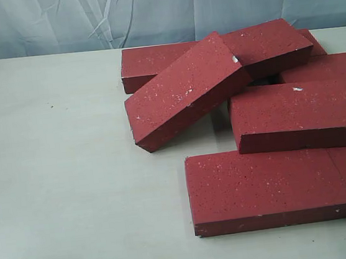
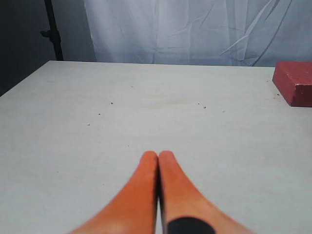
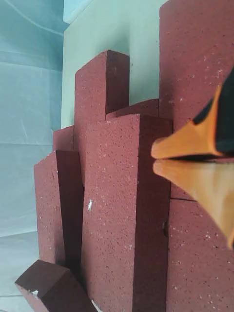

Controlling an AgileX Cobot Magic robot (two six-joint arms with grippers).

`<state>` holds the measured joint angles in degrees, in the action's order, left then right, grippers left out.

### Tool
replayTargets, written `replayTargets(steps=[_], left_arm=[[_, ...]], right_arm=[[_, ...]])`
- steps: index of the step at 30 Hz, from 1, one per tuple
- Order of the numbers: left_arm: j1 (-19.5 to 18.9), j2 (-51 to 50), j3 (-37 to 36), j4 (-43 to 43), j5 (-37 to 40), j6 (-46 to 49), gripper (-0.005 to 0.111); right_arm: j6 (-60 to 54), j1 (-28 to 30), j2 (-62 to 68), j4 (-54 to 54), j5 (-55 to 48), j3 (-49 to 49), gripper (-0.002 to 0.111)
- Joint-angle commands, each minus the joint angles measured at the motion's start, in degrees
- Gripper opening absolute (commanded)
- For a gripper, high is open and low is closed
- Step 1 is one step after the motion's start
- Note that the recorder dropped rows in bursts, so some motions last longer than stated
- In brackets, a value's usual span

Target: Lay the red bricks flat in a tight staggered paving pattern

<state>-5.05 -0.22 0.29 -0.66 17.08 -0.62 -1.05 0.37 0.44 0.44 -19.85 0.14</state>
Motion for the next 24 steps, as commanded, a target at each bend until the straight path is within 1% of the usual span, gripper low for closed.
replayTargets(steps=[1,5,8,14,15,17,21,24], left_arm=[[0.0,0.2,-0.3,-0.7,-0.8,-0.3,0.000],[0.0,0.2,-0.3,-0.7,-0.8,-0.3,0.000],[0.0,0.2,-0.3,-0.7,-0.8,-0.3,0.000],[0.0,0.2,-0.3,-0.7,-0.8,-0.3,0.000],[0.0,0.2,-0.3,-0.7,-0.8,-0.3,0.000],[0.0,0.2,-0.3,-0.7,-0.8,-0.3,0.000],[0.0,0.2,-0.3,-0.7,-0.8,-0.3,0.000],[0.0,0.2,-0.3,-0.7,-0.8,-0.3,0.000]], right_arm=[[0.0,0.2,-0.4,0.1,0.8,-0.1,-0.001],[0.0,0.2,-0.4,1.1,1.9,-0.1,-0.001],[0.0,0.2,-0.4,0.9,6.0,-0.1,-0.001],[0.0,0.2,-0.4,0.9,22.7,-0.1,-0.001],[0.0,0.2,-0.4,0.9,28.0,-0.1,-0.001],[0.0,0.2,-0.4,0.9,33.9,-0.1,-0.001],[0.0,0.2,-0.4,0.7,39.8,-0.1,-0.001],[0.0,0.2,-0.4,0.5,42.2,-0.1,-0.001]])
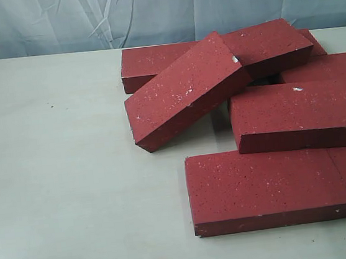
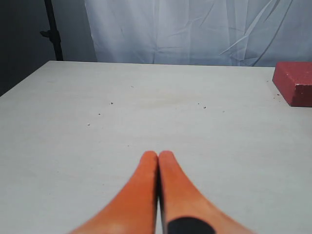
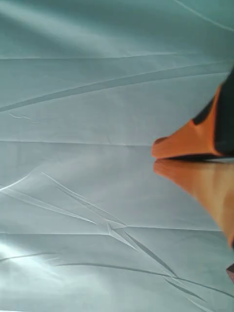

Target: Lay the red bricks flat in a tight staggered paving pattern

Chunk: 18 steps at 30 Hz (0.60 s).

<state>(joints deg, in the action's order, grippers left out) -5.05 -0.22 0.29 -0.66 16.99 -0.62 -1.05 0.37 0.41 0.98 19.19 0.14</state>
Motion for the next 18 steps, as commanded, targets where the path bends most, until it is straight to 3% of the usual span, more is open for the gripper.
replayTargets(steps=[1,9,18], left_arm=[[0.0,0.2,-0.3,-0.7,-0.7,-0.3,0.000],[0.0,0.2,-0.3,-0.7,-0.7,-0.3,0.000],[0.0,0.2,-0.3,-0.7,-0.7,-0.3,0.000]], right_arm=[[0.0,0.2,-0.4,0.0,3.2,-0.1,-0.001],[0.0,0.2,-0.4,0.0,4.5,-0.1,-0.001],[-0.5,0.2,3.6,0.0,-9.6,10.4,-0.001]])
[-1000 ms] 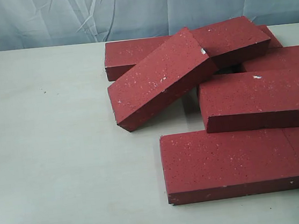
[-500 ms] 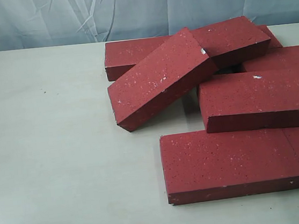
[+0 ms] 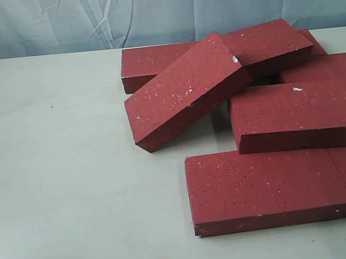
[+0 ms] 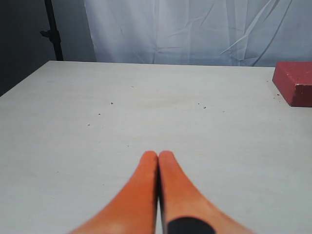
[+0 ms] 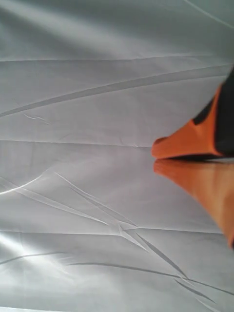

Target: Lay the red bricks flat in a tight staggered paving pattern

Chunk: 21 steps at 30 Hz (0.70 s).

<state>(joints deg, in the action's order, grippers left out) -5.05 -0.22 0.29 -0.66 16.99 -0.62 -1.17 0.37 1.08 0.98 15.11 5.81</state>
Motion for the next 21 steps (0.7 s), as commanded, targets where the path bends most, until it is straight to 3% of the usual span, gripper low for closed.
replayTargets(steps=[1,11,21], left_arm=[[0.0,0.2,-0.3,-0.7,-0.7,-0.3,0.000],[0.0,0.2,-0.3,-0.7,-0.7,-0.3,0.000],[0.0,0.2,-0.3,-0.7,-0.7,-0.3,0.000]], right_arm=[[-0.4,0.2,4.2,0.0,-7.1,6.2,-0.001],[-0.3,0.2,20.1,-0.3,-29.7,24.4,-0.001],[-0.3,0.2,25.5,-2.8,-31.0,27.5,-0.001]])
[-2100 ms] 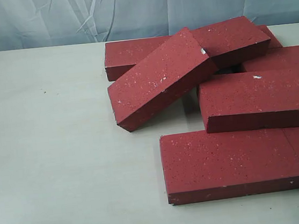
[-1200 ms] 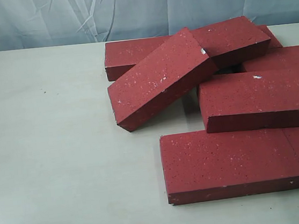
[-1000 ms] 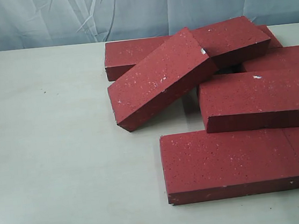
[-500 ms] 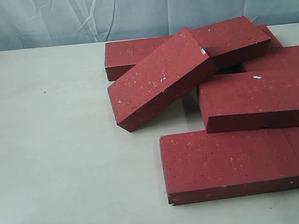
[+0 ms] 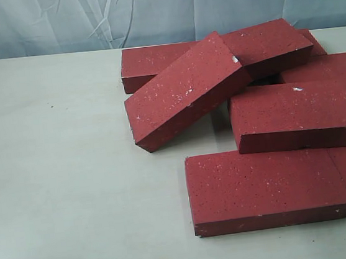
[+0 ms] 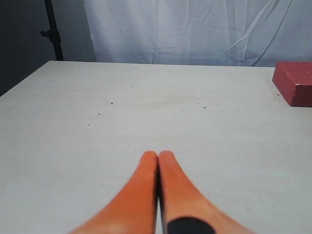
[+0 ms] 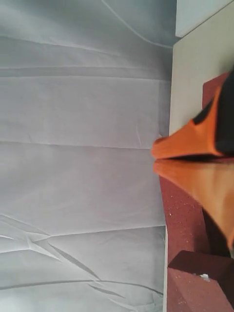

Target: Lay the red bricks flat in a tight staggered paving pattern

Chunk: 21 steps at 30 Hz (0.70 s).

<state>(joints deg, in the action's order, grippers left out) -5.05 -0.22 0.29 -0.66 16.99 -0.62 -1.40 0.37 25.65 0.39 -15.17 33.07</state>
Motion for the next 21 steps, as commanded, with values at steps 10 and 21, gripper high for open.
replayTargets(steps=[10,21], left_arm=[[0.0,0.2,-0.3,-0.7,-0.7,-0.3,0.000],[0.0,0.2,-0.3,-0.7,-0.4,-0.3,0.000]], right_arm=[[0.0,0.2,3.6,-2.5,-19.7,4.4,-0.001],[0.0,0.2,10.0,-6.7,-28.9,5.5,-0.001]])
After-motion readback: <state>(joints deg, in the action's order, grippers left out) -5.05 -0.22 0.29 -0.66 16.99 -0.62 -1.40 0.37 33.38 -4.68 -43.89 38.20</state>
